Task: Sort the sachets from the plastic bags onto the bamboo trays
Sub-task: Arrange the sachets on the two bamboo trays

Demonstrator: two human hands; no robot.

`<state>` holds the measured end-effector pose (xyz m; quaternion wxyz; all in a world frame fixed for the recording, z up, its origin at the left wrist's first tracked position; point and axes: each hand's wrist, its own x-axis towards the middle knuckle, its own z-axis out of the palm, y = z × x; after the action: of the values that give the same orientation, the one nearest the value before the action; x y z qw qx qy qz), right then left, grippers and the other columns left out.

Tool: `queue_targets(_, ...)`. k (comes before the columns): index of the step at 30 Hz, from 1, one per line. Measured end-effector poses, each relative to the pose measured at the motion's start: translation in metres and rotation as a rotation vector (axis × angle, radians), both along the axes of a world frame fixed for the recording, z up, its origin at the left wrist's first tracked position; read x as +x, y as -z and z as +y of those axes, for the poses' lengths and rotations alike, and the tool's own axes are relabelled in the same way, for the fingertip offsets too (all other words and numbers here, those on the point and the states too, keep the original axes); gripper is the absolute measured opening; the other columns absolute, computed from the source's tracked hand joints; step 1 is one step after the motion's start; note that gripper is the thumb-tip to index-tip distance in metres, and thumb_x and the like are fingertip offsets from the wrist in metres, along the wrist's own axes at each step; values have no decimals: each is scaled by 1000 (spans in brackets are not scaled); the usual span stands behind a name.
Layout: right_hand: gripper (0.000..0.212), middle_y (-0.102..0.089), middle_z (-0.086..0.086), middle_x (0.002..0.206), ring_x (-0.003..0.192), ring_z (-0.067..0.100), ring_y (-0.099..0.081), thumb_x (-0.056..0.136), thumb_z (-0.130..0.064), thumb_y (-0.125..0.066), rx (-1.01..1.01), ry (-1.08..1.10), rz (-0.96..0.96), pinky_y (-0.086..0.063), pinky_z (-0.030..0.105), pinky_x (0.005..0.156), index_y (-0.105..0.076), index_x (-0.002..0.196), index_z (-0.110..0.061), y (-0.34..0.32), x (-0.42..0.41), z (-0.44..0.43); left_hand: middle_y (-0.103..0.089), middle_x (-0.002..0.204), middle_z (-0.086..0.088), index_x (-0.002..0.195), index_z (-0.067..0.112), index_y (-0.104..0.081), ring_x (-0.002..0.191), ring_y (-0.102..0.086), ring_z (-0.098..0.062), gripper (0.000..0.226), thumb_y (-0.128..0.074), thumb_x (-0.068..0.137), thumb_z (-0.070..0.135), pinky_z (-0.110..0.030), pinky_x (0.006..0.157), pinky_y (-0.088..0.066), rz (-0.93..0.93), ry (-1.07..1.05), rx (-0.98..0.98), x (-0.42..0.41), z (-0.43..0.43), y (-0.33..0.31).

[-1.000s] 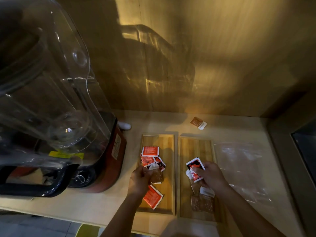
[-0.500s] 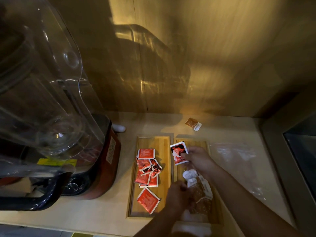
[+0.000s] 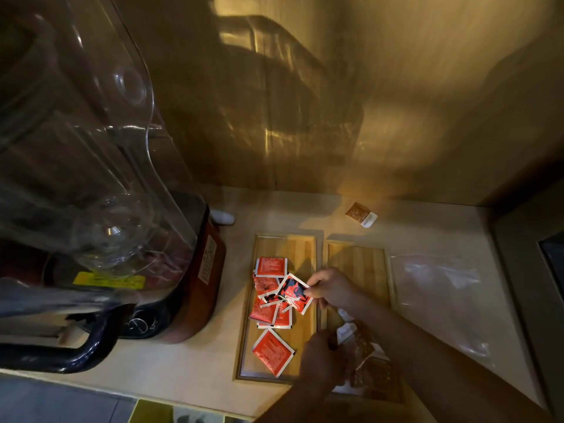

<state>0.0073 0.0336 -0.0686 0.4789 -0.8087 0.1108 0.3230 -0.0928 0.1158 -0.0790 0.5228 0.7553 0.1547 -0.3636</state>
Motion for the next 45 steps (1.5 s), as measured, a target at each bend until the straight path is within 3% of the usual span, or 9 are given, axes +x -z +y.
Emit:
queue_targets(6, 7, -61, 6, 66, 49, 12, -52, 81, -15, -64, -87, -86, -35, -40, 23, 48, -62, 83, -9, 5, 3, 2, -62, 58, -2, 66, 20, -50, 39, -57, -10, 23, -51, 85, 8, -23, 39, -47, 54, -38, 39, 4, 8, -7)
queue_targets(11, 24, -67, 16, 91, 86, 28, -63, 84, -31, -59, -208, -196, -114, -49, 37, 74, -62, 90, -8, 3, 11, -1, -67, 74, -6, 65, 25, -50, 64, -63, -21, 19, -60, 82, 26, -36, 67, -54, -9, 102, 133, 12, 18, -6)
queue_targets(20, 8, -59, -2, 82, 80, 17, -56, 87, -30, -54, -258, -139, -335, -46, 36, 76, -57, 82, -25, -27, 35, -50, -72, 91, -13, 86, 13, -61, 86, -67, -29, 18, -50, 90, 27, -30, 67, -46, -366, 140, 295, 100, 9, -34)
queue_targets(25, 62, -34, 1, 150, 138, 19, -30, 87, -49, -44, -498, -281, -456, -23, 38, 112, -32, 142, -22, -12, 30, -82, -69, 99, -13, 97, 10, -61, 93, -64, -29, 16, -53, 89, 21, -30, 72, -46, -544, 184, 307, 169, -24, -41)
queue_targets(28, 72, -16, -1, 158, 146, 15, -5, 86, -58, -37, -549, -372, -502, -13, 41, 116, -19, 147, -23, 9, 21, -91, -65, 110, -11, 109, 10, -59, 103, -61, -28, 23, -55, 88, 19, -36, 84, -49, -659, 256, 335, 205, -50, -32)
queue_targets(31, 68, -45, 4, 146, 141, 16, -23, 87, -65, -26, -679, -417, -498, -28, 38, 111, -44, 135, -21, 32, 10, -98, -62, 117, -14, 116, 8, -56, 110, -57, -31, 30, -54, 88, 19, -39, 92, -47, -751, 409, 405, 233, -74, -14)
queue_targets(35, 65, -46, 2, 145, 136, 16, -27, 88, -64, -26, -681, -430, -525, -12, 35, 110, -45, 134, -22, 47, 3, -102, -56, 127, -15, 129, 10, -46, 119, -50, -33, 49, -52, 90, 37, -40, 98, -40, -626, 417, 445, 250, -96, 6)
queue_targets(40, 63, -47, 1, 144, 137, 14, -28, 88, -63, -28, -722, -372, -638, -25, 37, 107, -46, 133, -23, 57, 2, -101, -44, 139, -15, 136, 8, -36, 130, -38, -33, 72, -61, 81, 47, -42, 105, -28, -474, 311, 609, 257, -113, 21)
queue_targets(45, 63, -48, 1, 143, 135, 16, -30, 89, -62, -24, -750, -388, -661, -25, 38, 106, -45, 134, -22, 58, 4, -100, -45, 137, -13, 126, 13, -52, 129, -38, -31, 48, -55, 87, 40, -40, 105, -29, -356, 285, 636, 259, -119, 27)
